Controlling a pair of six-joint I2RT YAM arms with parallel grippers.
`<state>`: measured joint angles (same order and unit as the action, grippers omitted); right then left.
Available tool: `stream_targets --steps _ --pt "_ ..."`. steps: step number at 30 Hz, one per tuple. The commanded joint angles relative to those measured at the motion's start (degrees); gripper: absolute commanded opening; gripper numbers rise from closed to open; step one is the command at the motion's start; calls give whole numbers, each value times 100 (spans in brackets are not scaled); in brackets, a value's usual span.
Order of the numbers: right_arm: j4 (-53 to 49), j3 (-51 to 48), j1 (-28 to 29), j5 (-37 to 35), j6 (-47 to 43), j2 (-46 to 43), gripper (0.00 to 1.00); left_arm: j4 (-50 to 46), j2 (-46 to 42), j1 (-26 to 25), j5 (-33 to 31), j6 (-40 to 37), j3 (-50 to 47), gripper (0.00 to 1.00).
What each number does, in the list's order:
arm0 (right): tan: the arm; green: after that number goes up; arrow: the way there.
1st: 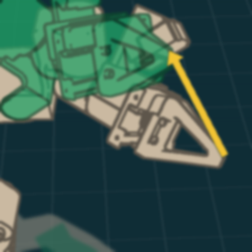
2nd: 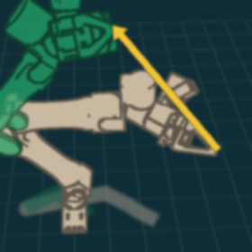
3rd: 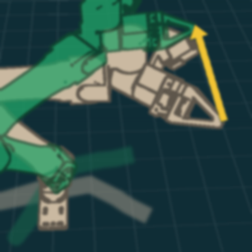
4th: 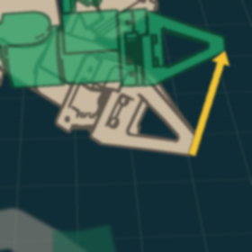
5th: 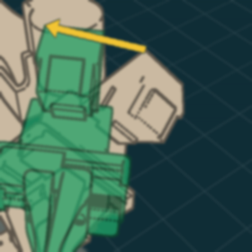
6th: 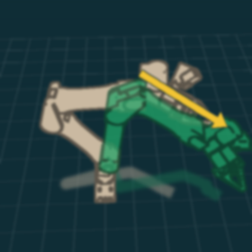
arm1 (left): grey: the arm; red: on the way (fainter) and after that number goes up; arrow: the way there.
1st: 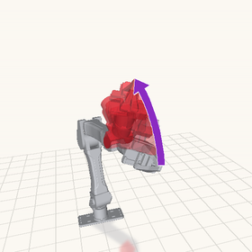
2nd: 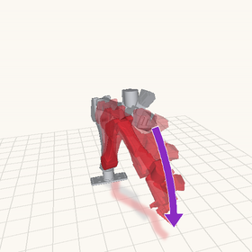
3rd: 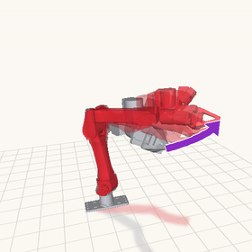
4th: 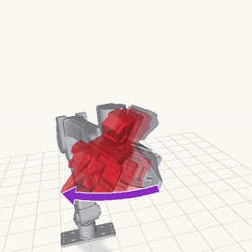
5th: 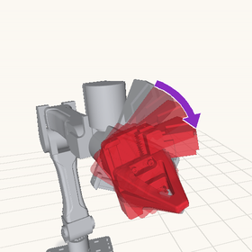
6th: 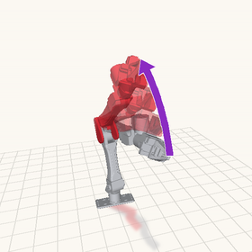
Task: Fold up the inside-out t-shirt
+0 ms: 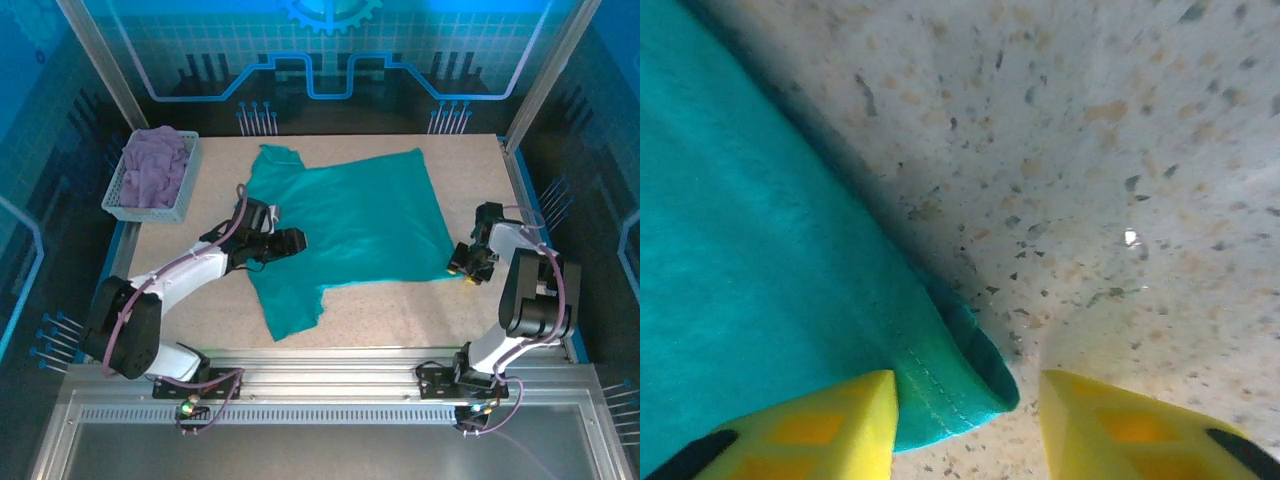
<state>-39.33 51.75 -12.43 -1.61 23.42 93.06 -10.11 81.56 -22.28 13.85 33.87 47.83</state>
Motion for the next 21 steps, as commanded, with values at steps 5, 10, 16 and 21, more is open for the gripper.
stream_targets --steps 5,10,16,21 --pt "33 152 -34 158 -50 151 16 -370 -455 6 145 -183 -71 67" --pt "107 127 -10 213 -166 -34 2 -1492 -1099 -195 -297 -44 -488 67" --pt "135 37 6 200 -230 -352 0 -3280 -1846 -989 -1018 775 -1163 66" --pt "170 20 -5 220 -242 -455 0 -3525 -2033 -1751 -932 1404 -1642 65"
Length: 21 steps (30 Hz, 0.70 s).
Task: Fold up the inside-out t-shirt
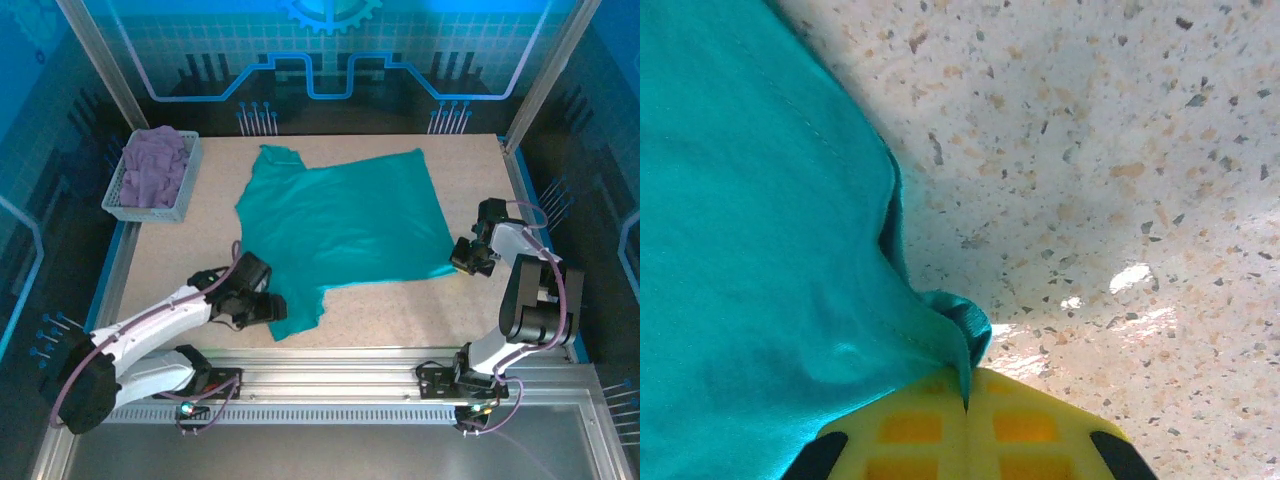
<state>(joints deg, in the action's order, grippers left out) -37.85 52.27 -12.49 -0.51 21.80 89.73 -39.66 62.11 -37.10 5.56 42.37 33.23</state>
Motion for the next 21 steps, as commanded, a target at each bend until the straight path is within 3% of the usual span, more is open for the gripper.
stream_targets --steps 1,5,11,17,21 --pt "29 -33 3 126 -95 -129 0 -497 -59 -372 -55 593 -230 64" --pt "80 -59 1 208 -105 -114 0 156 265 -551 186 584 -275 63" --pt "92 -95 8 247 -129 -154 0 318 741 -649 -51 359 -3 60" --pt "89 -119 8 253 -147 -183 0 532 1206 -665 -152 204 107 46" --pt "86 -121 3 271 -149 -201 0 666 1494 -689 -181 121 199 32"
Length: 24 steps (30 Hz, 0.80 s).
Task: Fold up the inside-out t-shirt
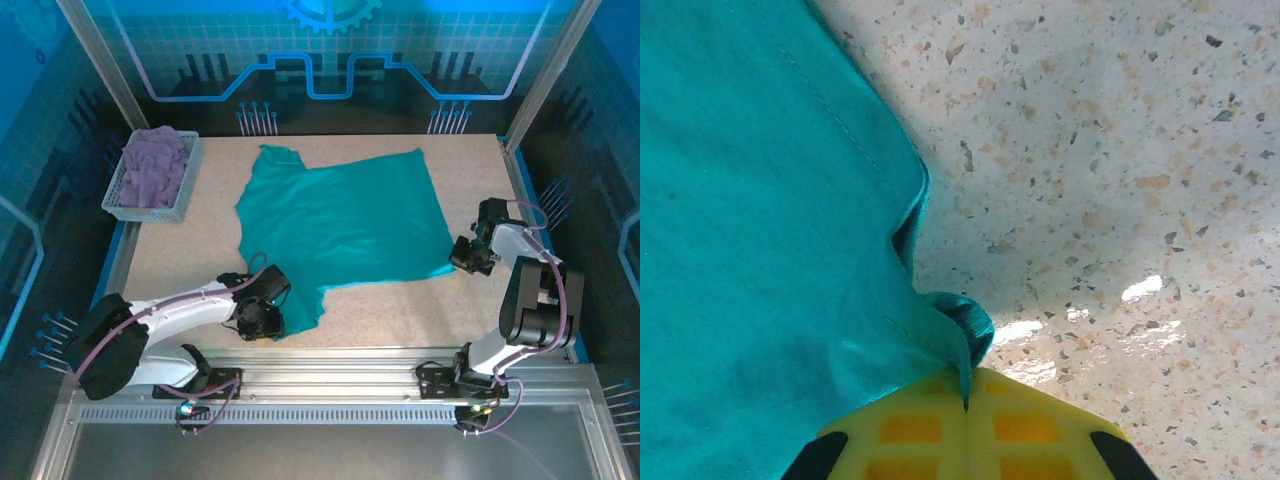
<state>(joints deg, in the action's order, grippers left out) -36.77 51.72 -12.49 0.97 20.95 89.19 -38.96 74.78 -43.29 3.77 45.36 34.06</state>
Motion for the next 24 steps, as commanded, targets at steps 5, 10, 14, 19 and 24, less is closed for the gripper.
stream_targets --steps 5,10,14,19,24 --pt "-1 -99 30 150 -69 -216 0 651 217 -66 -259 -271 144 13" --pt "64 -446 40 123 -8 -411 0 405 -73 -66 -398 -238 97 0" --pt "-18 -653 -23 19 48 -734 0 -170 -725 -44 -375 -64 -5 0" --pt "-152 -617 -11 80 84 -1199 0 -654 -1720 695 193 -138 178 0" --pt "-260 84 79 263 22 -951 0 -678 -1495 2094 826 -1067 978 0"
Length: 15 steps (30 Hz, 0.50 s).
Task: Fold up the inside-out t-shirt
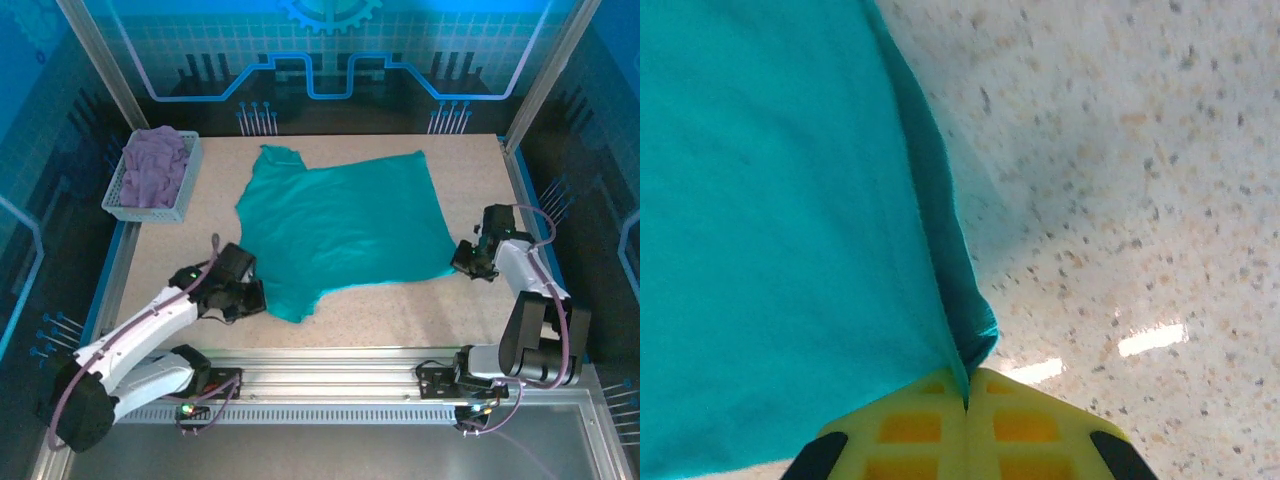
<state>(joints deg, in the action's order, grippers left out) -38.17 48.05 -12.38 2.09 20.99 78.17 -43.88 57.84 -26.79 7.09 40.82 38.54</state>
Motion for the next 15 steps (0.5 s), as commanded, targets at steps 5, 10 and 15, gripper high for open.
stream_targets --steps 5,10,15 --pt "-119 1272 194 38 -39 928 0 2 1052 1134 571 -1291 1453 0" --pt "-98 2097 341 -69 -17 1855 0 86 1964 1503 525 -1655 2260 0" --pt "-187 2727 506 -75 -66 2533 0 149 2616 1834 645 -1703 2779 0"
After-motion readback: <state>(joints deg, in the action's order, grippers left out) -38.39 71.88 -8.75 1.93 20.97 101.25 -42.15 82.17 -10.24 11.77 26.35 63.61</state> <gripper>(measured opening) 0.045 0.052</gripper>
